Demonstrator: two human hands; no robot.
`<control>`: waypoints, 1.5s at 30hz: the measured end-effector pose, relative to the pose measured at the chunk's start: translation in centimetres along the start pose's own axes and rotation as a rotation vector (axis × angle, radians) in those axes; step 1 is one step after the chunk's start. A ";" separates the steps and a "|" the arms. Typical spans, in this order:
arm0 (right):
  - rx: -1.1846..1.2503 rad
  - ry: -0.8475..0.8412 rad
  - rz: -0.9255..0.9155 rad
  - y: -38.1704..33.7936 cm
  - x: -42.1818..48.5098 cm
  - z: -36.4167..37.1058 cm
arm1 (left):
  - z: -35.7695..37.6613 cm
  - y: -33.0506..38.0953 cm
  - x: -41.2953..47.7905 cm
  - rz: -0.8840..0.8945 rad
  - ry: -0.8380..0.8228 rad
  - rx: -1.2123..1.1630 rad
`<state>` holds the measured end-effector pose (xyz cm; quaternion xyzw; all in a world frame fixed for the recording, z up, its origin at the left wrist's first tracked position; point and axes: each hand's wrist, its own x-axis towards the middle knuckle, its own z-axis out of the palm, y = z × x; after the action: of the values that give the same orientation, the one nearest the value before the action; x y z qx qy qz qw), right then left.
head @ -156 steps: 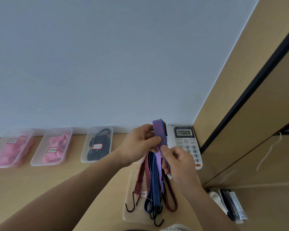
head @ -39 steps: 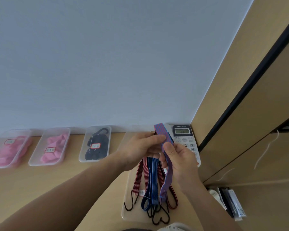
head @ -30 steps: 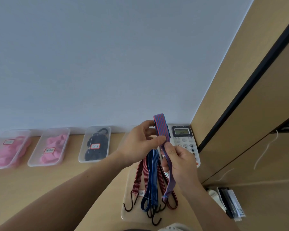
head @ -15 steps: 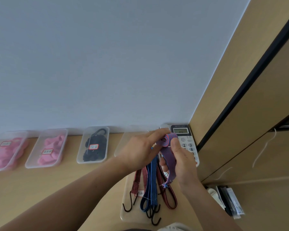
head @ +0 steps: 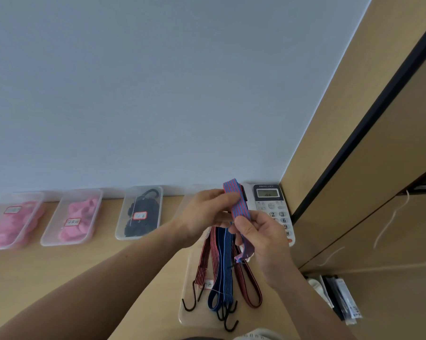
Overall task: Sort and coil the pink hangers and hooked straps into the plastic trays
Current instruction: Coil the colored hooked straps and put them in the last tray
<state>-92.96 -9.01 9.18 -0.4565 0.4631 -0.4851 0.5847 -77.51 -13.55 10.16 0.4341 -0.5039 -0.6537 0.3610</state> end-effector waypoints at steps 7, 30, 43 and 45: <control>-0.123 0.024 0.048 0.8 0.1 -0.3 | 0.1 0.3 -0.1 0.092 0.109 -0.160; 0.056 0.033 0.102 0.8 0.6 -0.3 | 0.0 -1.2 -1.0 0.669 0.126 0.880; 0.011 -0.060 -0.006 0.5 0.2 -0.3 | 0.3 0.6 -0.9 -0.045 -0.068 -0.035; 0.007 -0.041 0.016 0.5 0.3 -0.3 | 0.1 0.5 -0.4 -0.001 0.024 -0.084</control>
<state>-93.17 -9.27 8.64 -0.4606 0.4528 -0.4727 0.5995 -77.42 -13.28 10.72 0.4264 -0.4714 -0.6694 0.3846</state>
